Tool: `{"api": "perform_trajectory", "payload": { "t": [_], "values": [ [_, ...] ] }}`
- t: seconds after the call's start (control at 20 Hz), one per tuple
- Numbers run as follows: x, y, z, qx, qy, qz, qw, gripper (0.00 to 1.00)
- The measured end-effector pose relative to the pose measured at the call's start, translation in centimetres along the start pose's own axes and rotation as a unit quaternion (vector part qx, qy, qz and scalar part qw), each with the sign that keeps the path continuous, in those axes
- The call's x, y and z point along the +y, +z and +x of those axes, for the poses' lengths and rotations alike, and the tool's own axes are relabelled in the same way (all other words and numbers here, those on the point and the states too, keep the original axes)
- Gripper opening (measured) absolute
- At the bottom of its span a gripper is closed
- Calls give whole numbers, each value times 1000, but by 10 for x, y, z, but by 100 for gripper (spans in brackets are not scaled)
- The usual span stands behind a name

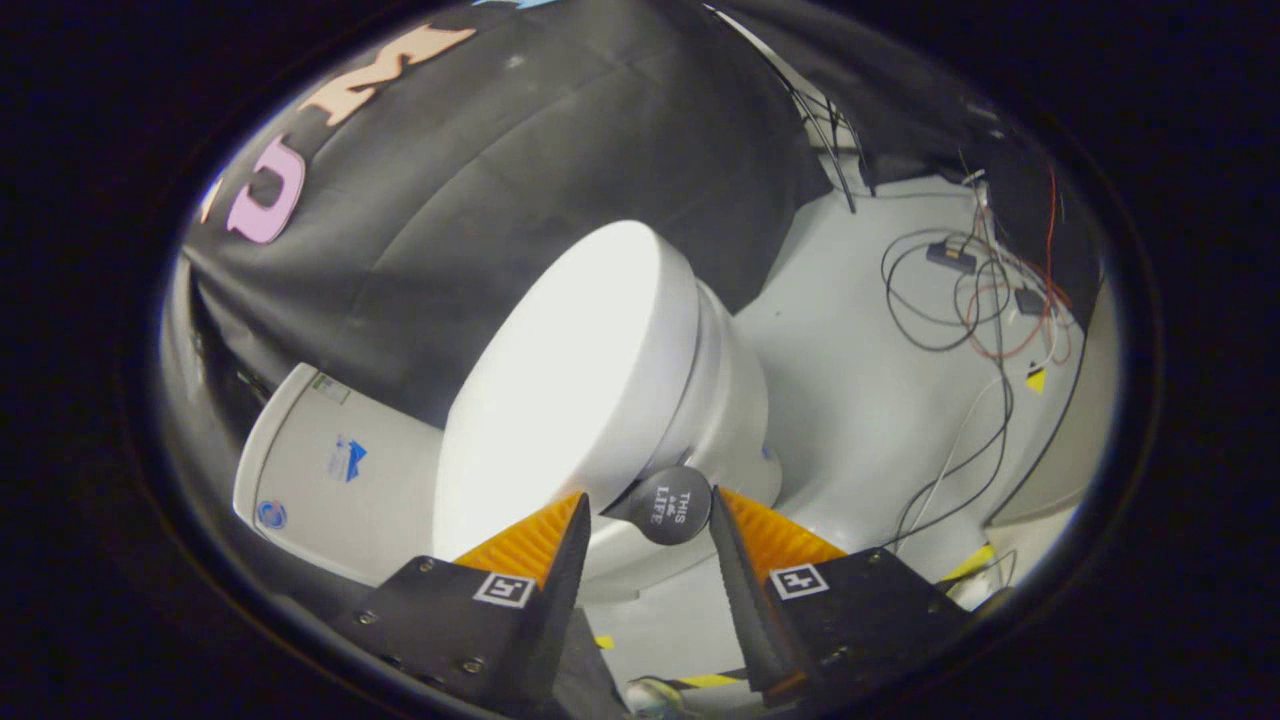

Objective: Open the toilet lid.

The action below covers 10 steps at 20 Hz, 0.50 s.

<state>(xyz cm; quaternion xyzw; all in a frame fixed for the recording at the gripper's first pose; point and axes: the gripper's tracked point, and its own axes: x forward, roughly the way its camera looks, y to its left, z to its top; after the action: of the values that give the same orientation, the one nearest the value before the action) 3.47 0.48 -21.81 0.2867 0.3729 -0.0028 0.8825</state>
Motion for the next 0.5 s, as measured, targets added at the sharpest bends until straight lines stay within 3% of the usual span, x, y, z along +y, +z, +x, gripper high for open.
{"api": "perform_trajectory", "payload": {
  "t": [0.05,0.15,0.35,0.5],
  "values": [
    [-12,2,4,-1,-11,14,1000,56],
    [-10,9,6,-10,3,63,998,29],
    [-7,7,6,-8,36,95,995,13],
    [3,7,12,0,67,95,993,13]
  ]
}}
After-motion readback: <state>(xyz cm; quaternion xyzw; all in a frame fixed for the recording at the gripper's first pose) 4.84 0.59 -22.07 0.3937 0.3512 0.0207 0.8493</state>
